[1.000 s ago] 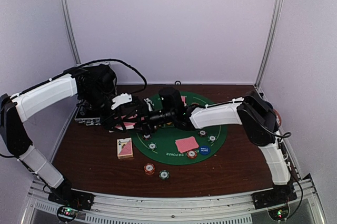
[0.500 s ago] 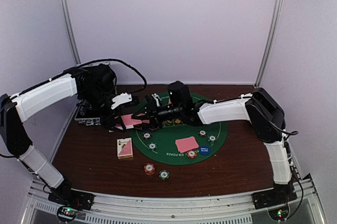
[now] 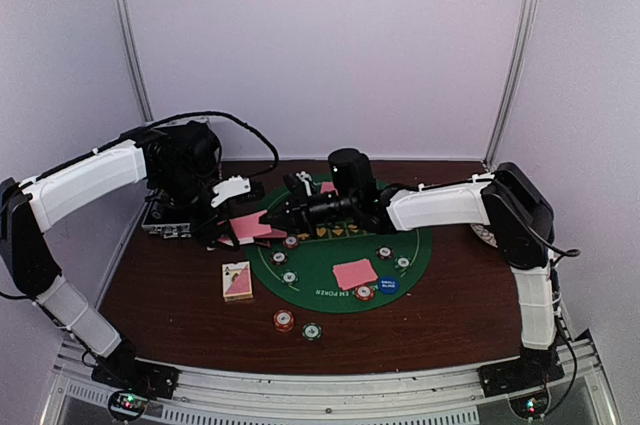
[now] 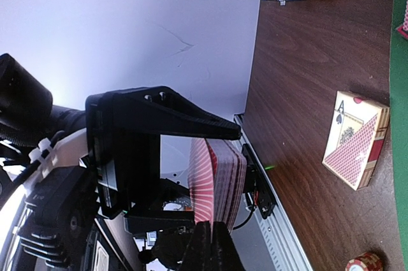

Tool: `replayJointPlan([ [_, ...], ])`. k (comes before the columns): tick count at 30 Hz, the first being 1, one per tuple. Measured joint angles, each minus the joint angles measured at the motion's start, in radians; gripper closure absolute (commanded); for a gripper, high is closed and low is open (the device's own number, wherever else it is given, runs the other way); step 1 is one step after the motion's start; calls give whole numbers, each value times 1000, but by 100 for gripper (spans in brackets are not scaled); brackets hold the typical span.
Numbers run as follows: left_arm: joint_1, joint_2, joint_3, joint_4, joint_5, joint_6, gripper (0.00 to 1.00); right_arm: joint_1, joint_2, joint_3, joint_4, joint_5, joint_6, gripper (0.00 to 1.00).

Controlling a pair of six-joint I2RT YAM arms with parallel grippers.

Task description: Distribute texas hold em gaming equipment

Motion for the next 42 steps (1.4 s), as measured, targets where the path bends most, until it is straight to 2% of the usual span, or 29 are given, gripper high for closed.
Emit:
replayJointPlan([
  [7, 0, 0, 0, 3, -5, 0, 100, -25, -33, -14, -28, -22, -9, 100],
  [11, 0, 0, -2, 3, -12, 0, 100, -69, -80, -11, -172, -27, -109, 100],
  [15, 0, -2, -12, 3, -24, 0, 100, -126, -111, 105, -533, 39, -399, 100],
  [19, 0, -6, -26, 3, -33, 0, 100, -146, -112, 295, -869, 228, -719, 100],
  [21, 2, -10, -32, 3, -35, 0, 100, -135, -114, 370, -992, 348, -869, 100],
  [25, 10, -17, -42, 2, -39, 0, 100, -88, -113, 425, -1121, 595, -1113, 100],
  [28, 13, -26, -46, 2, -40, 0, 100, -34, -101, 422, -1135, 797, -1293, 100],
  [32, 14, -39, -49, -1, -41, 0, 100, 24, -97, 340, -1039, 1009, -1504, 100],
  [37, 18, -48, -49, -2, -41, 0, 100, 65, -74, 238, -859, 1176, -1738, 100],
  [42, 19, -49, -49, -3, -41, 0, 100, 83, 17, 222, -711, 1287, -1911, 100],
])
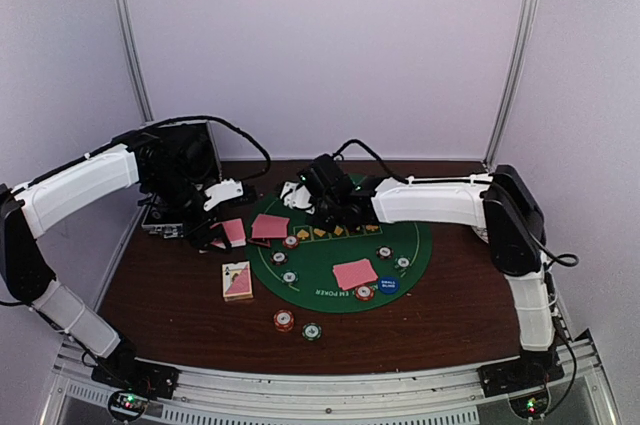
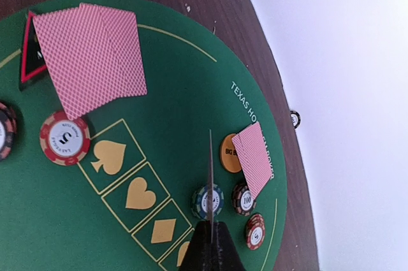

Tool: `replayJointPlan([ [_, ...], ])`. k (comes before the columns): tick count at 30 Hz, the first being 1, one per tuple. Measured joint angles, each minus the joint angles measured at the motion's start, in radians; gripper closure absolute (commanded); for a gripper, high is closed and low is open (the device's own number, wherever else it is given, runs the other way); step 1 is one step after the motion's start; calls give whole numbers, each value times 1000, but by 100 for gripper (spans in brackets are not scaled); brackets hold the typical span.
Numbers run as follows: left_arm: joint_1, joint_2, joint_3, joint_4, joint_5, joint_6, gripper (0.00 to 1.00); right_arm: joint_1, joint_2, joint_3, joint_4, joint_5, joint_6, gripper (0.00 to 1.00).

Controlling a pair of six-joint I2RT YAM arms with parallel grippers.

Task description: Distribute texas hold em gaming equipment

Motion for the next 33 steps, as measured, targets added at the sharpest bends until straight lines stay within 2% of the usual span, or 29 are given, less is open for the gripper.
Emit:
replayJointPlan([
  [8, 0, -2, 0, -2, 0, 0, 100, 11, 132, 0, 102, 66, -124, 100],
  [16, 0, -2, 0, -2, 0, 0, 100, 42, 143, -40, 133, 82, -145, 98],
  [18, 0, -2, 0, -2, 0, 0, 100, 55, 143, -59, 131, 82, -142, 85],
  [22, 0, -2, 0, -2, 0, 0, 100, 71, 143, -84, 125, 82, -127, 70],
  [25, 0, -2, 0, -2, 1, 0, 100, 79, 143, -95, 121, 83, -108, 51],
  [28, 0, -2, 0, -2, 2, 0, 100, 79, 142, -109, 120, 84, -93, 25],
  [29, 0, -2, 0, -2, 3, 0, 100, 79, 142, -113, 127, 91, -81, 8],
  [30, 0, -2, 0, -3, 3, 0, 100, 79, 134, -115, 131, 99, -71, 1],
  [33, 0, -2, 0, -3, 3, 0, 100, 79, 100, -132, 151, 125, -47, 1],
])
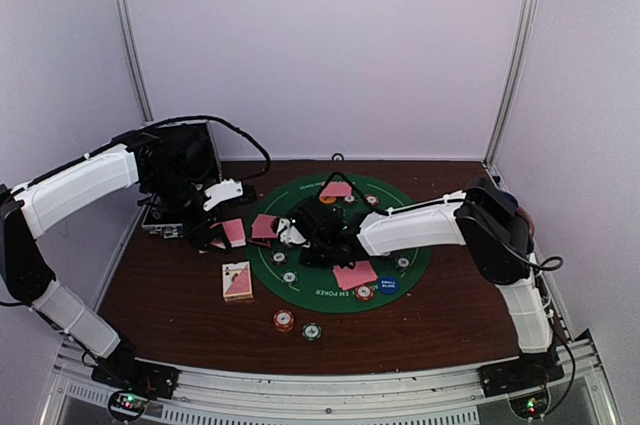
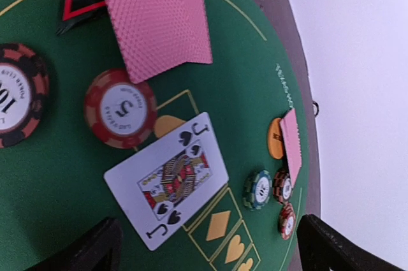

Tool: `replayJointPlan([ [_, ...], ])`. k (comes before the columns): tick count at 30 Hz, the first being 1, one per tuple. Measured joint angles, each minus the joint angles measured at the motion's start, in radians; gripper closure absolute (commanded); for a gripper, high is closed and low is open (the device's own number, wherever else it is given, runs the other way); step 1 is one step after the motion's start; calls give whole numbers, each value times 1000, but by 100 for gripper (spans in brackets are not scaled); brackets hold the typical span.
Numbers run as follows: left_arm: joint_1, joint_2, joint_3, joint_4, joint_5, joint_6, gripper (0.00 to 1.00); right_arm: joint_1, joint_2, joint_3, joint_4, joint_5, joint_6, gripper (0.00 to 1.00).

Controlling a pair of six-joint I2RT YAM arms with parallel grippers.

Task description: Distribute texas hold em gaming equipment

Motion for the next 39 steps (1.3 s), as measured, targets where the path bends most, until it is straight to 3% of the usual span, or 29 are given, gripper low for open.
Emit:
replayJointPlan([
  [9, 0, 0, 0, -2, 0, 0, 100, 0, -105, -7, 93, 230, 167, 0],
  [13, 0, 0, 3, -5, 0, 0, 100, -14, -192, -5, 43, 206, 314, 1],
  [16, 0, 0, 11, -10, 0, 0, 100, -52, -278, 5, -41, 82, 468, 1],
  [21, 0, 0, 13, -14, 0, 0, 100, -160, -400, 26, -137, -269, 747, 1],
  [26, 0, 0, 15, -19, 2, 0, 100, -198, -422, 26, -163, -615, 1003, 5],
  [32, 0, 0, 23, -23, 8, 0, 100, -183, -364, -5, -72, -990, 1324, 5],
  [39, 0, 0, 29, -24, 11, 0, 100, -159, -275, -27, 63, -1204, 1565, 6],
])
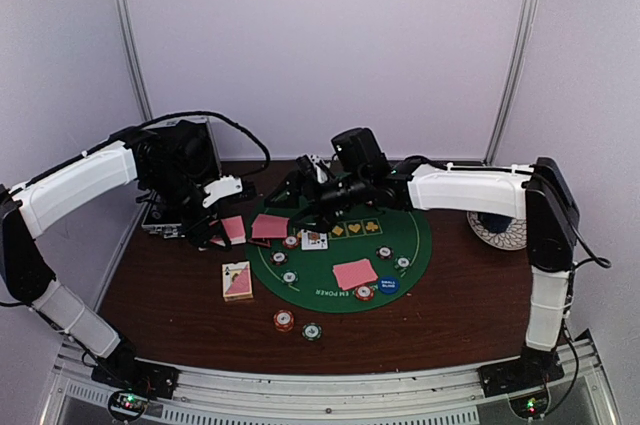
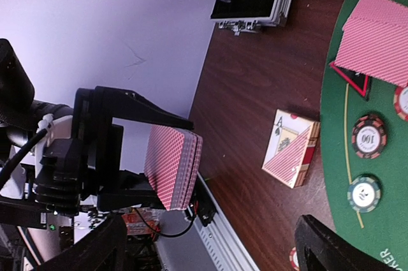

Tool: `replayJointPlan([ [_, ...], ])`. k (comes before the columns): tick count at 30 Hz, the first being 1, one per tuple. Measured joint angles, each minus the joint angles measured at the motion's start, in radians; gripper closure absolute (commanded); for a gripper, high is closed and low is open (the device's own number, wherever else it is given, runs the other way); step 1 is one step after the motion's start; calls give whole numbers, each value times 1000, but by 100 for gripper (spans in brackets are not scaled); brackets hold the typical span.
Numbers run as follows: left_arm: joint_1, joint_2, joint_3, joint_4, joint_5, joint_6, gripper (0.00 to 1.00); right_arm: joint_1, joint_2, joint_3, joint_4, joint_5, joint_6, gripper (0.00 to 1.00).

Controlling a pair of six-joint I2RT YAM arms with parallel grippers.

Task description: Distribute texas hold em gaming equipment

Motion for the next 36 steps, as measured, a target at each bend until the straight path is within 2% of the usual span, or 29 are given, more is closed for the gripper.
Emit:
replayJointPlan([
  [15, 0, 5, 21, -1, 8, 0, 100, 57, 131, 43, 183, -140, 210, 15],
  [27, 0, 8, 22, -2, 16, 0, 100, 76, 252, 138, 319, -167, 343, 21],
  [36, 0, 10, 22, -2, 17, 0, 100, 83, 322, 192, 351, -182, 396, 28],
])
